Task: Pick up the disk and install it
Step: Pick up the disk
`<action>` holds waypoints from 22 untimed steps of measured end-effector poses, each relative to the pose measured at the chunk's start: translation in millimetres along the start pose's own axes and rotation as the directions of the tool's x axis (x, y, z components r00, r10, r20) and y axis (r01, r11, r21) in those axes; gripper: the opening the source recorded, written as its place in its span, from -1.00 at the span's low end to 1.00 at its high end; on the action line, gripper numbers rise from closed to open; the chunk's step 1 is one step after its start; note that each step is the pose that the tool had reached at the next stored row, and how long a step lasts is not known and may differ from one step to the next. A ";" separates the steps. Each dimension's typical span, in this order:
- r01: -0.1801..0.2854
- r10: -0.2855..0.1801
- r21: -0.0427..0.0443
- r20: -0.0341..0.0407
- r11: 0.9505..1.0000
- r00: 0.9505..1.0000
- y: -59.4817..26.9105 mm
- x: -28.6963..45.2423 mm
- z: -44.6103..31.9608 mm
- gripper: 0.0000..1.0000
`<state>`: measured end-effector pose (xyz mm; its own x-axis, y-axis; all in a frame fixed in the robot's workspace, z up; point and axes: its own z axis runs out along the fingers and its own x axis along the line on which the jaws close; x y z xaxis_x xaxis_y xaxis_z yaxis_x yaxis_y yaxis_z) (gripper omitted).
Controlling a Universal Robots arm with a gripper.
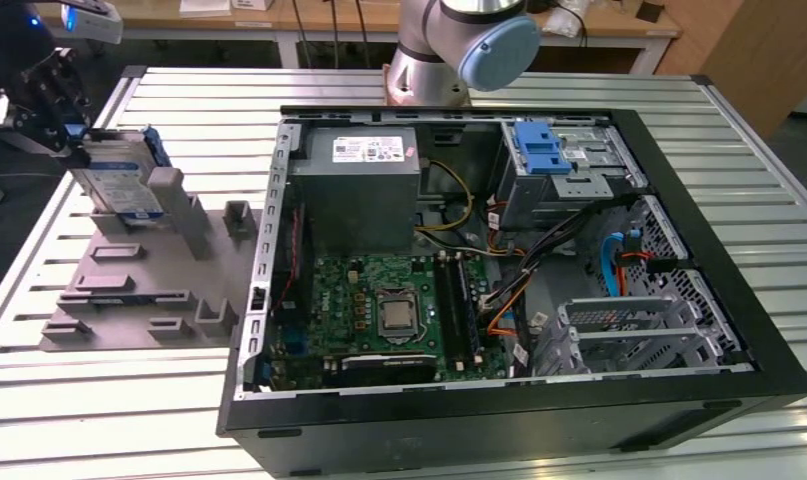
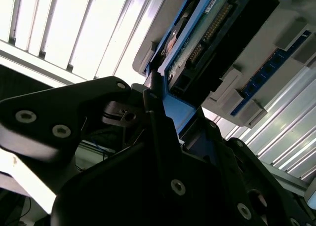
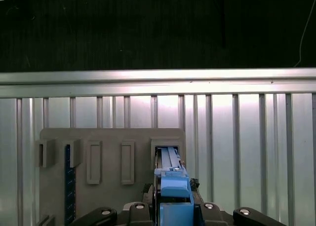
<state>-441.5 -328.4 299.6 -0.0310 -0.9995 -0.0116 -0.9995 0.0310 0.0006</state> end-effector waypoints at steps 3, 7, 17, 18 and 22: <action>0.000 0.000 0.000 0.000 1.000 1.000 0.0 0.0 -1.5 -0.27; 0.000 0.000 0.000 0.000 1.000 1.000 0.0 -0.1 -5.8 -0.27; 0.000 0.000 0.000 0.000 1.000 1.000 0.0 -0.3 -23.2 -0.27; 0.000 0.000 0.000 0.000 1.000 1.000 0.0 -0.3 -25.3 -0.27; 0.000 0.000 0.000 0.000 1.000 1.000 0.0 -0.4 -33.4 -0.27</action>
<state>-441.5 -328.4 333.0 -0.0310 -0.9994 -0.0117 -0.9995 0.0310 0.0002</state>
